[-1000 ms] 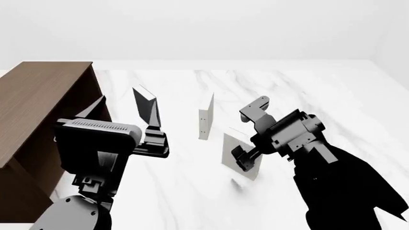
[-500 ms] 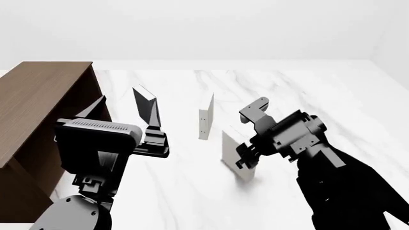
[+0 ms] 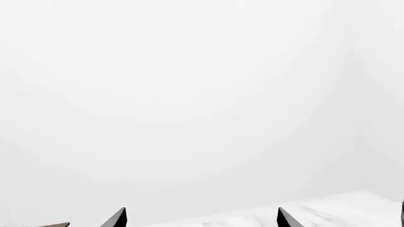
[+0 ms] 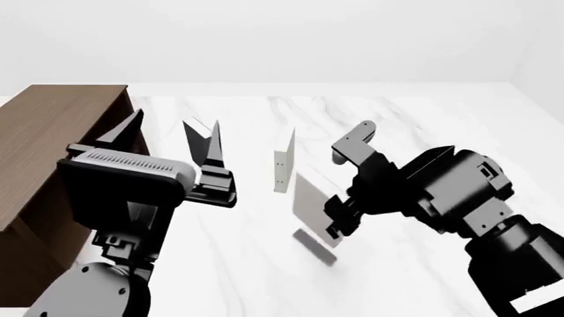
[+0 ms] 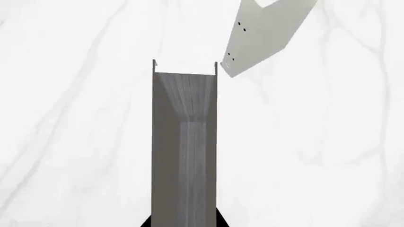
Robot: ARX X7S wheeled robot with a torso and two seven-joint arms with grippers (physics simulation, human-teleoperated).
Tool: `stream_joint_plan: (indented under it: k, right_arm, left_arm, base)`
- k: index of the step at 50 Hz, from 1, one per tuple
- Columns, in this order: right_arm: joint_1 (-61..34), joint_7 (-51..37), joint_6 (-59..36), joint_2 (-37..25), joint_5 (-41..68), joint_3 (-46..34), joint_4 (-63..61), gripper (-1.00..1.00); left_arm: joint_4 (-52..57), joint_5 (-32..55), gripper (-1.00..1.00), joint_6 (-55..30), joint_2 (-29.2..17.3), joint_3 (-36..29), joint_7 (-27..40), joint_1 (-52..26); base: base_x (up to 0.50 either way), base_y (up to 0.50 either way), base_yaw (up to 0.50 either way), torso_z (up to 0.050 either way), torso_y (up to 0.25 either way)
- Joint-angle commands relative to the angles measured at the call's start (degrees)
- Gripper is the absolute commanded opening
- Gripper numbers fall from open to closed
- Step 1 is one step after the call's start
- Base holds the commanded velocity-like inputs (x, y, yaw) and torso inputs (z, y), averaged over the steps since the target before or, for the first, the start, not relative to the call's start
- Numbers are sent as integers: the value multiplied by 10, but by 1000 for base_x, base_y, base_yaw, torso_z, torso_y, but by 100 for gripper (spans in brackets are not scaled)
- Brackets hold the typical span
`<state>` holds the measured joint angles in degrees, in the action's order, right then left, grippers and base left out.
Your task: Pick up the book on the right and place it under the cabinet shelf.
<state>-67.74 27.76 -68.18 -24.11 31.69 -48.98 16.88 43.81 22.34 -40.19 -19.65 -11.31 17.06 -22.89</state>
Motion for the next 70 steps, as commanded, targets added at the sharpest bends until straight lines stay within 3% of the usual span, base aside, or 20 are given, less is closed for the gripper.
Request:
stream_joint_plan:
  k: [1,12,30,58,70]
  right_arm:
    - [45,-59,-57,-62,54,97,-184,-100]
    - [156,-112,-13,-72,111,220,-259,-100]
    - [340,-130,103,0,197,333,-291,-100]
    - [433,-164,215,227,269,351,-159,-100]
    - [403,-219,377,239,388,241,-31,-100]
  left_arm:
    - [64,27,100,-75,-12,15,18,-59]
    - [148,87,100,-211,-29,49,51,-161]
    - [154,100,100,-201,-49,38,84,-175]
    - [150,127,100,-161,-83,15,123,-174]
    - [132,112,100,-122,-90,-11,122,-155]
  base:
    - [0,0,0,0,0]
    - [0,0,0,0,1]
    - [0,0,0,0,1]
    - [0,0,0,0,1]
    - [0,0,0,0,1]
